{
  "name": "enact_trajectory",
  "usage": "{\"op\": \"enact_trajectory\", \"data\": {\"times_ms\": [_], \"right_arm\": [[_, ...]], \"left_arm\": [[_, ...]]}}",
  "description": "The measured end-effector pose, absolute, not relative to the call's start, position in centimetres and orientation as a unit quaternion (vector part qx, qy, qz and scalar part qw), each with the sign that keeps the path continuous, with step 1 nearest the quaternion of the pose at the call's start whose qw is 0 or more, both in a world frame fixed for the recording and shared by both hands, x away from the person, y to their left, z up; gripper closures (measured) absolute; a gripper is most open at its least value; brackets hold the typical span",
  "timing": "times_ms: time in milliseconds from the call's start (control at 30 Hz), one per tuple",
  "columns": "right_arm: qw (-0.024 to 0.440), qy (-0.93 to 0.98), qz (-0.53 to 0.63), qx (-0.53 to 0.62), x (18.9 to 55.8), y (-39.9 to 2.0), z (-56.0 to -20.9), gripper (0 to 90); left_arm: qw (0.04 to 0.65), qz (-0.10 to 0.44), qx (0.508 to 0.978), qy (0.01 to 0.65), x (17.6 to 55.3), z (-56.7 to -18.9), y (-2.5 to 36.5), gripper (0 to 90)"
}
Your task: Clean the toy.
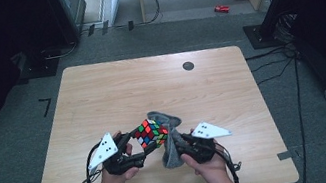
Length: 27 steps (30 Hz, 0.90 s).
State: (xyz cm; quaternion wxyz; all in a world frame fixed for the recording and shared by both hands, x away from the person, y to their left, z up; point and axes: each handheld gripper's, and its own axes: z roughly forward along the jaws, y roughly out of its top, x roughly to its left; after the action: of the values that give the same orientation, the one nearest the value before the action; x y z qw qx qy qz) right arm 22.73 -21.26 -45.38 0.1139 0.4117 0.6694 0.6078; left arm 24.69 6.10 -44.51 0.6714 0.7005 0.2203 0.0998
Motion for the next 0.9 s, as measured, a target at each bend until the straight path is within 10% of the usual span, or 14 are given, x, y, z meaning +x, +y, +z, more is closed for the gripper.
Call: {"op": "enact_trajectory", "data": {"times_ms": [900], "right_arm": [[0.082,0.689,0.609,0.384,22.0,-18.9,-46.6,73.5]], "left_arm": [[0.686,0.088,0.684,0.229,24.7,-44.0,6.4,34.4]]}}
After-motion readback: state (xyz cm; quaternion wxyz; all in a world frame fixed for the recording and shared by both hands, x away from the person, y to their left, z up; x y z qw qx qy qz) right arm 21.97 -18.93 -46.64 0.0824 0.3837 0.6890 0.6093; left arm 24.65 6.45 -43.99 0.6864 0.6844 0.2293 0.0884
